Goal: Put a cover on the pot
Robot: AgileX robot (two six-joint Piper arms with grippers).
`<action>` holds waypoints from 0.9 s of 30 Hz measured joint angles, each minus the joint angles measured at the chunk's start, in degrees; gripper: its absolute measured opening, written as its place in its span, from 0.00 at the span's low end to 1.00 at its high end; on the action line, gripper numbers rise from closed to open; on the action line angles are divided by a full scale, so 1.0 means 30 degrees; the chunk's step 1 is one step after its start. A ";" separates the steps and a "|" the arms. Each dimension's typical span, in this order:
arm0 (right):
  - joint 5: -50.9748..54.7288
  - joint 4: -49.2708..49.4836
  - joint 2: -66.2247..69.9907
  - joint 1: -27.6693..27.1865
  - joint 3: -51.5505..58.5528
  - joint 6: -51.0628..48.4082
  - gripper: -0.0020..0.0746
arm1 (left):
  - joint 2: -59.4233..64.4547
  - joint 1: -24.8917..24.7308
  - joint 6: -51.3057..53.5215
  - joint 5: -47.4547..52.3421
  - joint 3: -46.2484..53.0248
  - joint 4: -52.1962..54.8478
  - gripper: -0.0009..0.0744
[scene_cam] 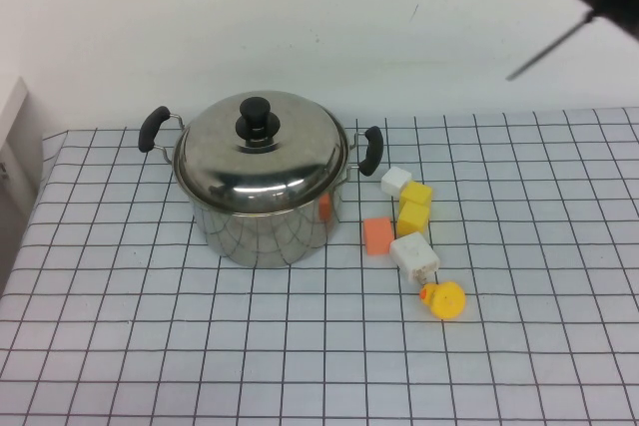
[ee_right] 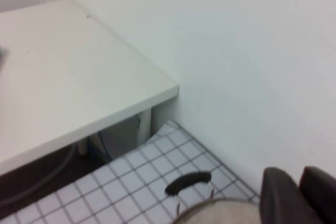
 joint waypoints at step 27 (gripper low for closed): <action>-0.5437 0.0916 -2.1876 -0.0681 2.6054 -0.3549 0.02 | 0.0000 -0.0035 0.0000 0.0000 0.0000 0.0000 0.01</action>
